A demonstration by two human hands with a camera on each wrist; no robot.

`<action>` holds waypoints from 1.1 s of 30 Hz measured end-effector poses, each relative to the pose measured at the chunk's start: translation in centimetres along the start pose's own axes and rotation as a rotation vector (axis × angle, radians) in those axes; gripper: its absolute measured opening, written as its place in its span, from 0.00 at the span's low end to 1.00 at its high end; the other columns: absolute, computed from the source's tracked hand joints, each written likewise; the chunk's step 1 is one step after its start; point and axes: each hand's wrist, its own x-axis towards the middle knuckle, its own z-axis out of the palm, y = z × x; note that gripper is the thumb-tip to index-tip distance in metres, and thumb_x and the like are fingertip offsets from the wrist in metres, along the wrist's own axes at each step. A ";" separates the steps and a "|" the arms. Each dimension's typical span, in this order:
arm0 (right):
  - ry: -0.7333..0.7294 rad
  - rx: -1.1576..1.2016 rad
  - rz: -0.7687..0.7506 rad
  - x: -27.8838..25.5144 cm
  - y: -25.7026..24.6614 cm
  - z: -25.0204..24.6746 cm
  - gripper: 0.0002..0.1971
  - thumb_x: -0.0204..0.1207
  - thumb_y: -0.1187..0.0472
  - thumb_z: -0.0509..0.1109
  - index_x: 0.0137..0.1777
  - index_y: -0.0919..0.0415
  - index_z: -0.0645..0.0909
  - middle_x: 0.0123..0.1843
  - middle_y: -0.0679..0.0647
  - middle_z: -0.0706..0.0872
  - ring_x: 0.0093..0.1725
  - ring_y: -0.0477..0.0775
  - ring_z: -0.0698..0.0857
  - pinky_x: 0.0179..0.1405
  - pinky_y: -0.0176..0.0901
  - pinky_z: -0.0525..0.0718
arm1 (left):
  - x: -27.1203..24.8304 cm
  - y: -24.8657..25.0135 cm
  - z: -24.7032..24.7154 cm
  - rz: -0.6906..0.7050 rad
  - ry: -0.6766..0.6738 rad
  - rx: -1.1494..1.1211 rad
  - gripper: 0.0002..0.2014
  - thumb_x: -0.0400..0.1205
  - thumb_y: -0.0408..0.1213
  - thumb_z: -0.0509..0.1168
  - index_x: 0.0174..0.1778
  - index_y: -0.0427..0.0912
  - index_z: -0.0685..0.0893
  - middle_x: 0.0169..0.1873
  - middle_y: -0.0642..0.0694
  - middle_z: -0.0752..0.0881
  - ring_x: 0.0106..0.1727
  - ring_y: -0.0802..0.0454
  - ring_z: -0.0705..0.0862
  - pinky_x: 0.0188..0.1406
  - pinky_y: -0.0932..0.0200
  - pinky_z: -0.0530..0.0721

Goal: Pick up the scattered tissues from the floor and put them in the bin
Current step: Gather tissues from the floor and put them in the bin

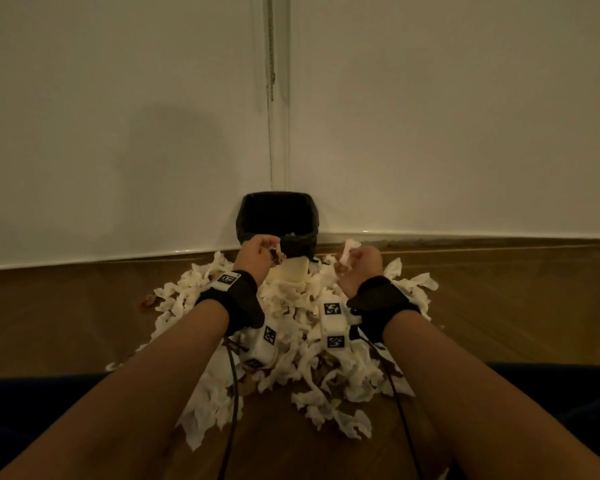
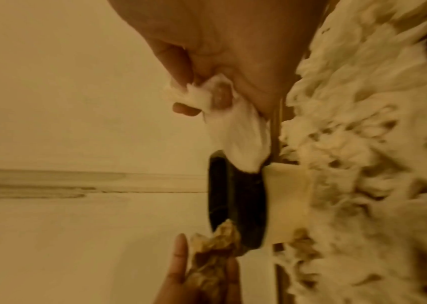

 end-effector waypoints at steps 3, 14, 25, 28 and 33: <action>-0.096 0.125 0.035 1.0 -3.6 0.9 0.14 0.77 0.78 0.51 0.44 0.66 0.76 0.36 0.52 0.69 0.32 0.46 0.69 0.39 0.31 0.73 | 1.5 2.3 -0.9 0.128 0.027 0.012 0.18 0.84 0.24 0.48 0.55 0.42 0.81 0.60 0.39 0.80 0.54 0.49 0.82 0.56 0.59 0.82; 0.042 -0.197 -0.323 7.7 -6.9 6.8 0.13 0.74 0.66 0.73 0.58 0.66 0.82 0.51 0.59 0.86 0.41 0.48 0.86 0.40 0.35 0.84 | 8.0 3.4 -2.4 0.263 0.150 0.048 0.15 0.80 0.20 0.58 0.54 0.37 0.87 0.56 0.41 0.86 0.57 0.53 0.82 0.56 0.75 0.74; -0.063 -0.462 -0.178 12.8 -2.5 9.1 0.23 0.71 0.62 0.74 0.67 0.61 0.79 0.61 0.59 0.85 0.58 0.57 0.84 0.59 0.43 0.82 | 12.7 0.7 -0.1 0.163 0.133 0.038 0.14 0.77 0.29 0.69 0.59 0.38 0.84 0.57 0.40 0.86 0.59 0.46 0.84 0.61 0.60 0.81; -0.094 -0.464 -0.126 13.2 -1.5 9.3 0.26 0.74 0.64 0.72 0.72 0.59 0.74 0.65 0.59 0.83 0.64 0.56 0.83 0.67 0.45 0.79 | 12.8 -0.4 0.6 0.085 0.074 0.091 0.22 0.79 0.39 0.68 0.69 0.43 0.77 0.66 0.39 0.80 0.67 0.44 0.78 0.67 0.48 0.78; -0.051 -0.231 -0.110 12.2 -0.5 9.0 0.13 0.80 0.65 0.65 0.63 0.64 0.80 0.50 0.60 0.87 0.45 0.55 0.88 0.51 0.46 0.87 | 11.9 -1.0 0.8 0.120 0.137 0.064 0.15 0.83 0.43 0.62 0.63 0.42 0.81 0.61 0.41 0.83 0.65 0.46 0.80 0.62 0.55 0.80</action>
